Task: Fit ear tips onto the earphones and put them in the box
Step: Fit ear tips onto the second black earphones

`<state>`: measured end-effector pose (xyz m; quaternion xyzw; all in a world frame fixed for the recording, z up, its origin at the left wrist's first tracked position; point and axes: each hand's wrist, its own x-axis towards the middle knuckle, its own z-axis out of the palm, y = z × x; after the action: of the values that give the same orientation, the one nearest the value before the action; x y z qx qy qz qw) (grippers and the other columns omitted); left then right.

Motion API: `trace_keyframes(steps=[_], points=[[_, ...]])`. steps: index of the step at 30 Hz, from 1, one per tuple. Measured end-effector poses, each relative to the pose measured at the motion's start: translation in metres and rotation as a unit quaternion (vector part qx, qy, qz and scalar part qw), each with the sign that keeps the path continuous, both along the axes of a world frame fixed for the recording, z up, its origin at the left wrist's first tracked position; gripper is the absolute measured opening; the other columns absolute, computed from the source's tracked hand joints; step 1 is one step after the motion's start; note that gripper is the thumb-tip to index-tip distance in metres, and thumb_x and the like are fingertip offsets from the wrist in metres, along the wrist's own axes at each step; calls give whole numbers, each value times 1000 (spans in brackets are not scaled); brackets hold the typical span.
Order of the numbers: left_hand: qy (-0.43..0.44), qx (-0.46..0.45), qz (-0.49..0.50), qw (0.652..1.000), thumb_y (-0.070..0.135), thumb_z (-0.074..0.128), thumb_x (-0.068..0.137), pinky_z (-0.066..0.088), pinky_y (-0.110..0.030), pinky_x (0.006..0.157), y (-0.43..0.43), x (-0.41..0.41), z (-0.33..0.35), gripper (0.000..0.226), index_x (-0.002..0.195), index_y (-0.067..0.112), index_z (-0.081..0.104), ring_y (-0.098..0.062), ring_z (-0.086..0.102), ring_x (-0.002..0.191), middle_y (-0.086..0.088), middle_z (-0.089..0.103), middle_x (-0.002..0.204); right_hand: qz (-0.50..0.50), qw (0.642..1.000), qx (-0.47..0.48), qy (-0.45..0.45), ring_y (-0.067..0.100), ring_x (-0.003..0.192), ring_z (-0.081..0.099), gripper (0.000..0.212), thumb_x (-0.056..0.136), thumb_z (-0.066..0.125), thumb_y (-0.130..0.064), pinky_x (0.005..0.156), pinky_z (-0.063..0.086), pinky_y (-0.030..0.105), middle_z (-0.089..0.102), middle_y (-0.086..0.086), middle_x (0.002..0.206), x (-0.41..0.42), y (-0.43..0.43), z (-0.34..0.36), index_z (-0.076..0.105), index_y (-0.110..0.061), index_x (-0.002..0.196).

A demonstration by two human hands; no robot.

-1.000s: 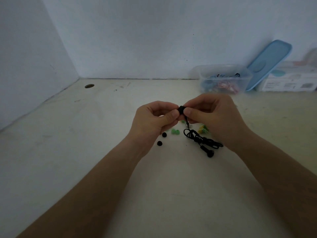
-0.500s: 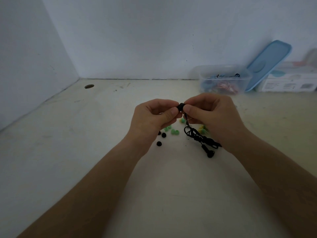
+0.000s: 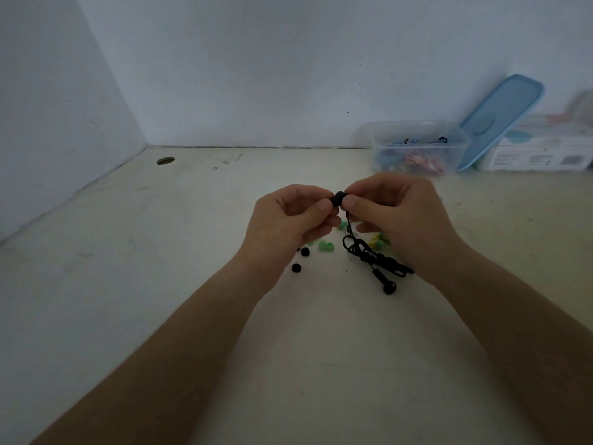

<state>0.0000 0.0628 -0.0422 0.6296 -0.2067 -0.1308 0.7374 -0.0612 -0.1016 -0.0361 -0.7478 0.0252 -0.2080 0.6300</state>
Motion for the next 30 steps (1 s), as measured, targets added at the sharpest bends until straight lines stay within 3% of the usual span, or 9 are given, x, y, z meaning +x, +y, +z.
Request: trace_keyframes(steps=[4, 18, 30], points=[[14, -1, -3, 1000, 9, 66, 91, 56, -22, 73, -1, -2, 2, 14, 102, 3, 71, -19, 73, 81, -12, 75, 89, -4, 1000, -4, 0, 14, 71, 71, 7, 85, 76, -9, 64, 58, 24, 76, 3, 81, 0, -1, 1, 74, -14, 91], [8, -8, 23, 1000, 0, 71, 84, 57, -23, 74, -1, -4, 3, 10, 92, 4, 73, -22, 73, 78, -14, 75, 84, -8, 1000, -9, 17, 11, 68, 71, 8, 83, 78, -14, 64, 57, 23, 76, 3, 78, 1, -1, -1, 75, -13, 90], [-111, 66, 86, 988, 6, 76, 82, 61, -38, 79, -3, -4, 2, 7, 86, 12, 77, -25, 74, 76, -7, 76, 76, -7, 1000, 0, 20, 14, 65, 70, 10, 84, 77, -12, 65, 60, 26, 76, 7, 78, 0, 0, 0, 74, -6, 92]])
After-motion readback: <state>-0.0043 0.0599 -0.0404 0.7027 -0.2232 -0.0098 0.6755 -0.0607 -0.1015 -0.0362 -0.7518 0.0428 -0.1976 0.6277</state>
